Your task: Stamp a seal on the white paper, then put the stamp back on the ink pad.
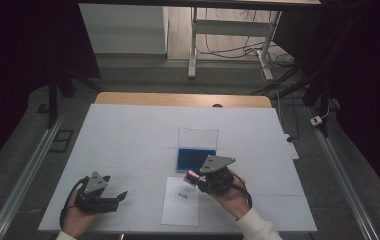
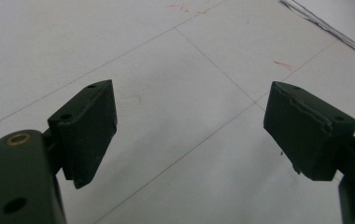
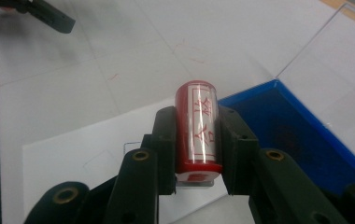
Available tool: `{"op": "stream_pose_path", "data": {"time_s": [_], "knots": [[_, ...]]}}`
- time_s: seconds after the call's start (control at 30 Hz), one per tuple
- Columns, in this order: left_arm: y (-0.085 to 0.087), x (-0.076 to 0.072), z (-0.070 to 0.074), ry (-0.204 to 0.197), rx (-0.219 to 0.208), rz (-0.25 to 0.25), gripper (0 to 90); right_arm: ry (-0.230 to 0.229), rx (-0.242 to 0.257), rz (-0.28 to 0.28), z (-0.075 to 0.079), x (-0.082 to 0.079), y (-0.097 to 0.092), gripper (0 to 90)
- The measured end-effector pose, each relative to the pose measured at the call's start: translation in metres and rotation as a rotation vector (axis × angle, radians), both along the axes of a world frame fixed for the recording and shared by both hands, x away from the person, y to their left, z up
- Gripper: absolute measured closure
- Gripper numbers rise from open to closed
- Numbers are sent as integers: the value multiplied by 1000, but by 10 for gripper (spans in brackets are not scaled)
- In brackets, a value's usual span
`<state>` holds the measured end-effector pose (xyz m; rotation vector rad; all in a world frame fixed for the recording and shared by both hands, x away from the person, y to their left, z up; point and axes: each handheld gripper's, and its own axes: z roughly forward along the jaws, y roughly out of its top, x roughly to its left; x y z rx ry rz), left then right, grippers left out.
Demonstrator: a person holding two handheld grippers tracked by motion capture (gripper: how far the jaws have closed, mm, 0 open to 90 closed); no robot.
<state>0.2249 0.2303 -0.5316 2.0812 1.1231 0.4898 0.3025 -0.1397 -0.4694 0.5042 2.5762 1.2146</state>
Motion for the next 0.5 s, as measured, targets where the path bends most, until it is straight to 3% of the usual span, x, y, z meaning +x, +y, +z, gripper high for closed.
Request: {"op": "stream_pose_path", "data": {"time_s": [0.5], "knots": [[0, 0, 0, 0, 2, -2, 176, -3, 25, -81, 6, 22, -12, 694]]}}
